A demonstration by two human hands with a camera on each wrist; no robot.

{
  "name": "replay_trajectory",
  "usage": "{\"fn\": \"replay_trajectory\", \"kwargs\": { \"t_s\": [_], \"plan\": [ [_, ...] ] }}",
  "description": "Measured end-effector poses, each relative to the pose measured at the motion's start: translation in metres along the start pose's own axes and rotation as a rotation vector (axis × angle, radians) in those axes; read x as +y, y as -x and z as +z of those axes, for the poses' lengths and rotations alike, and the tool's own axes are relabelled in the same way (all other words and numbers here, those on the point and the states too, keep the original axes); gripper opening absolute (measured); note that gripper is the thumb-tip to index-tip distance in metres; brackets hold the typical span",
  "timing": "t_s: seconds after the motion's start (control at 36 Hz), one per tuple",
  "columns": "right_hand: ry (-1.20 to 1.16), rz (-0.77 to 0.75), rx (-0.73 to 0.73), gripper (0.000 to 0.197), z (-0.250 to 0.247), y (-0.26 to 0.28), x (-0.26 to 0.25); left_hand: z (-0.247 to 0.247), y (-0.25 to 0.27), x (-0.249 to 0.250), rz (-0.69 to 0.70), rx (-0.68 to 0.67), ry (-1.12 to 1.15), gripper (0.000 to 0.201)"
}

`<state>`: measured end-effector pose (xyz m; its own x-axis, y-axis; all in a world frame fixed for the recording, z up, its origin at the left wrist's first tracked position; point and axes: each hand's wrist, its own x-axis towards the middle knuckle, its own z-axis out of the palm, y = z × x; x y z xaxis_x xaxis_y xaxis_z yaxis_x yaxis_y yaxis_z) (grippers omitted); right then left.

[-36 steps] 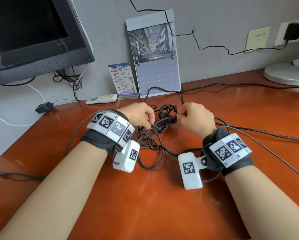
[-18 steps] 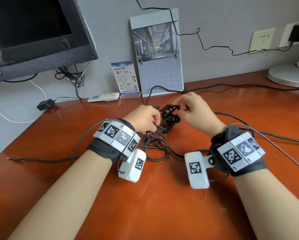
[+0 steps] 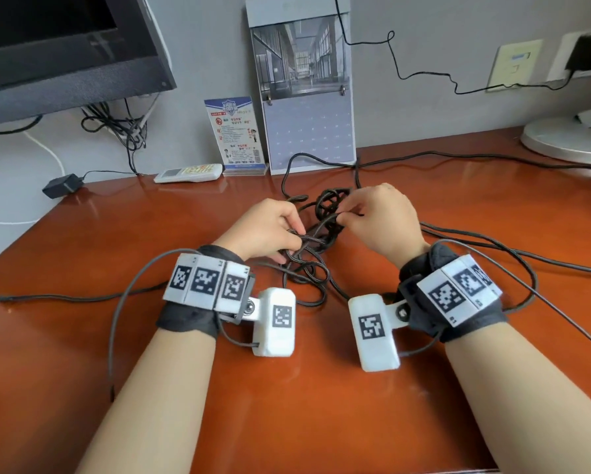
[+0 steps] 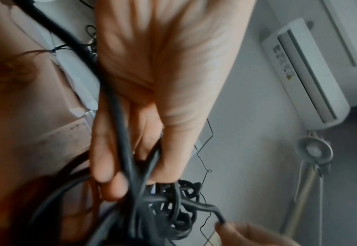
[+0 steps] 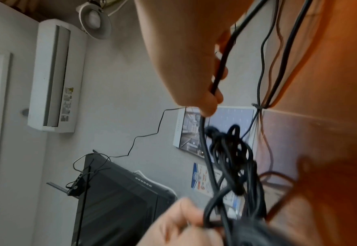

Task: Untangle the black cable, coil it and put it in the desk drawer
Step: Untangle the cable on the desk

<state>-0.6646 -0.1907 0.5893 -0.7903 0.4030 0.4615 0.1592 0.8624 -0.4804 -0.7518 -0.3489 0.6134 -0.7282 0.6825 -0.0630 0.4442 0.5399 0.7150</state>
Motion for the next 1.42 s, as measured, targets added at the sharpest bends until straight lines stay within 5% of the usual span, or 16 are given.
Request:
{"fn": "replay_trajectory", "kwargs": {
  "t_s": [0.14,0.28,0.56,0.67,0.78,1.19,1.42],
  "plan": [
    [-0.108,0.296,0.241,0.013,-0.016,-0.006,0.016,-0.002,0.004,-0.012,-0.022,0.07,0.14,0.021],
    [-0.182,0.429,0.19,0.014,-0.017,-0.007,0.028,0.005,0.006,-0.012,-0.006,0.116,0.192,0.018],
    [-0.055,-0.241,-0.037,0.036,0.001,-0.002,-0.007,0.012,0.014,-0.017,0.052,0.136,0.246,0.018],
    [0.078,-0.338,-0.203,0.033,0.008,0.002,-0.013,0.013,0.014,-0.018,0.07,0.141,0.257,0.017],
    [0.102,-0.337,-0.16,0.019,0.01,0.006,-0.013,0.014,0.013,-0.019,0.072,0.145,0.266,0.017],
    [0.142,-0.079,0.115,0.013,0.006,0.002,-0.007,0.012,0.013,-0.021,0.098,0.199,0.205,0.021],
    [0.036,0.329,0.327,0.018,-0.026,-0.007,0.009,0.009,0.014,-0.024,0.088,0.23,0.176,0.023]
  ]
}}
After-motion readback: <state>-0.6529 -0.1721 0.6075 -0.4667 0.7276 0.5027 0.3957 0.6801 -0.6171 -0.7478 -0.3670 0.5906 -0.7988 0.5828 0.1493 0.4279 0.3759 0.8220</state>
